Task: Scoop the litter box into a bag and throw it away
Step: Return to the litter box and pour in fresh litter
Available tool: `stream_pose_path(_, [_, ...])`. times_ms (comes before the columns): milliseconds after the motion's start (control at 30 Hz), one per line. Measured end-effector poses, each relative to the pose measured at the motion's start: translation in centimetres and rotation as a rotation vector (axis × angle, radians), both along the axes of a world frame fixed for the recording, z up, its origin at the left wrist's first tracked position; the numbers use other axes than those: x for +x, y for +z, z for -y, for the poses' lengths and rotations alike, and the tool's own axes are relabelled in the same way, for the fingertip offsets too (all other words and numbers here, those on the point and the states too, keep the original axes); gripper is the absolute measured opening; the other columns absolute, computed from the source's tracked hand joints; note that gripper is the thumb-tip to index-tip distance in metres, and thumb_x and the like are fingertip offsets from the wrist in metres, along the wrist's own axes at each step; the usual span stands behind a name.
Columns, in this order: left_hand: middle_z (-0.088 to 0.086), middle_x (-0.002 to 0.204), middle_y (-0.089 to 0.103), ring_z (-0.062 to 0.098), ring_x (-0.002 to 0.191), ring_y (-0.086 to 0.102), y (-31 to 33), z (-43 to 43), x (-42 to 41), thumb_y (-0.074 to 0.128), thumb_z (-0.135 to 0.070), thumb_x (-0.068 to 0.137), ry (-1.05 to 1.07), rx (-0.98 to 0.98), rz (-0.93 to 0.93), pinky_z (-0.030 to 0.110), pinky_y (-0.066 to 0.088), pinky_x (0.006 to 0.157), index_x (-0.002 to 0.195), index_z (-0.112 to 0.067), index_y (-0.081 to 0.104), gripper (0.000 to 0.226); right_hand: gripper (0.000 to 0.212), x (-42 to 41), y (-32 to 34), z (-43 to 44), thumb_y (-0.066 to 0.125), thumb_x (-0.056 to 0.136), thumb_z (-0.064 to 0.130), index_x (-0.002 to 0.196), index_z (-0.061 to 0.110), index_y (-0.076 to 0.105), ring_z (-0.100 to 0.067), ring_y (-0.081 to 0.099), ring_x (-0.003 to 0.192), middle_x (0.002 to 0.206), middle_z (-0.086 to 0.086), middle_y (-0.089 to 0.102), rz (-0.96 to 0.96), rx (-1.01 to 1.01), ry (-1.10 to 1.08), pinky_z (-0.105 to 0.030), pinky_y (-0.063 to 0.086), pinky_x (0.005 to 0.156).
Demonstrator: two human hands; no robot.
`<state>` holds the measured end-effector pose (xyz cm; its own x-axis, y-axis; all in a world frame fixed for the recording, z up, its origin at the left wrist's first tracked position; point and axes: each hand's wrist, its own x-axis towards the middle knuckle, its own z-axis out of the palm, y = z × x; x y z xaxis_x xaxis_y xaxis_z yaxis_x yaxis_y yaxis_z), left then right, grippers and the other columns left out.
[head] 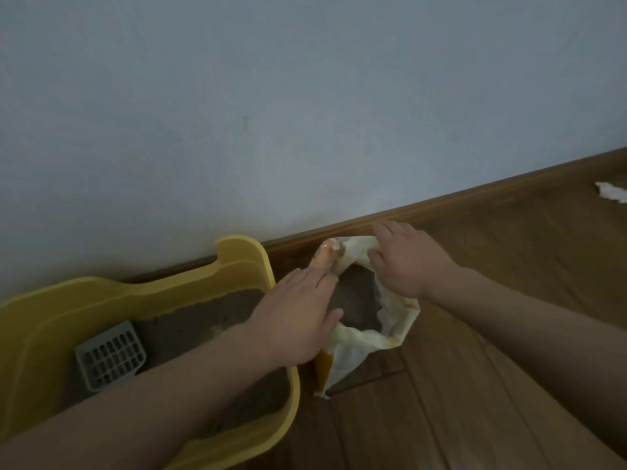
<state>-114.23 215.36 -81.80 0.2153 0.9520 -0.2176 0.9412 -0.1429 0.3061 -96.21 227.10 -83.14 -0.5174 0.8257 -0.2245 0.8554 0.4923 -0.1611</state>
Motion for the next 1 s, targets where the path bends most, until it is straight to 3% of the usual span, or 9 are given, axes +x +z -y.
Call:
stream_pose_path(200, [-0.003, 0.139, 0.051, 0.017, 0.129, 0.045, -3.5, -1.6, 1.2, 0.042, -0.058, 0.097, -0.096, -0.166, -0.026, 0.036, 0.04, 0.107, 0.144, -0.024, 0.04, 0.058, 0.043, 0.0, -2.9, -1.2, 0.036, 0.1, 0.038, 0.131, 0.01, 0.044, -0.031, 0.05, 0.118, 0.129, -0.011, 0.053, -0.036, -0.035, 0.014, -0.046, 0.046, 0.095])
stream_pose_path(333, [-0.006, 0.121, 0.061, 0.015, 0.111, 0.054, -4.0, -1.3, 1.4, 0.053, -0.057, 0.092, -0.182, -0.236, -0.034, 0.041, 0.05, 0.093, 0.133, -0.028, 0.053, 0.05, 0.047, 0.2, -4.1, -1.1, 0.04, 0.101, 0.038, 0.139, 0.009, 0.038, -0.031, 0.052, 0.118, 0.132, -0.012, 0.051, -0.074, -0.052, 0.017, -0.042, 0.046, 0.092])
stream_pose_path(433, [-0.006, 0.099, 0.065, 0.015, 0.095, 0.058, -4.3, -1.2, 2.0, 0.06, -0.047, 0.091, -0.244, -0.235, -0.074, 0.041, 0.052, 0.084, 0.114, -0.028, 0.063, 0.03, 0.042, 0.0, -4.4, -1.3, 0.044, 0.101, 0.035, 0.135, 0.01, 0.04, -0.032, 0.056, 0.111, 0.126, -0.013, 0.054, -0.087, -0.032, 0.026, -0.039, 0.045, 0.085])
stream_pose_path(533, [-0.006, 0.091, 0.064, 0.015, 0.088, 0.058, -4.2, -1.3, 2.1, 0.062, -0.042, 0.091, -0.233, -0.244, -0.085, 0.04, 0.053, 0.079, 0.105, -0.026, 0.066, 0.021, 0.039, 0.0, -4.4, -1.5, 0.048, 0.1, 0.033, 0.132, 0.012, 0.043, -0.032, 0.057, 0.106, 0.12, -0.013, 0.057, -0.11, -0.015, 0.022, -0.037, 0.043, 0.08])
stream_pose_path(733, [-0.006, 0.086, 0.066, 0.013, 0.081, 0.06, -4.1, -1.4, 2.0, 0.062, -0.036, 0.093, -0.195, -0.239, -0.052, 0.036, 0.053, 0.072, 0.099, -0.023, 0.072, 0.017, 0.037, 0.4, -4.8, -1.5, 0.057, 0.095, 0.033, 0.126, 0.014, 0.05, -0.027, 0.059, 0.097, 0.108, -0.009, 0.063, -0.24, 0.005, -0.041, -0.034, 0.042, 0.074])
stream_pose_path(867, [-0.007, 0.072, 0.06, 0.01, 0.07, 0.056, -4.1, -1.2, 2.0, 0.061, -0.032, 0.093, -0.169, -0.201, -0.02, 0.032, 0.049, 0.064, 0.079, -0.021, 0.067, 0.019, 0.038, 0.9, -4.4, -1.3, 0.061, 0.094, 0.031, 0.127, 0.014, 0.054, -0.025, 0.06, 0.102, 0.112, -0.006, 0.065, -0.331, -0.01, -0.058, -0.032, 0.044, 0.078])
stream_pose_path(1000, [-0.005, 0.067, 0.059, 0.01, 0.067, 0.054, -3.6, -0.5, 1.6, 0.061, -0.029, 0.092, -0.12, -0.074, 0.068, 0.033, 0.048, 0.065, 0.073, -0.02, 0.068, 0.022, 0.029, 1.2, -2.9, -0.8, 0.062, 0.094, 0.027, 0.12, 0.014, 0.061, -0.022, 0.061, 0.103, 0.11, -0.004, 0.067, -0.423, 0.025, -0.076, -0.034, 0.047, 0.083])
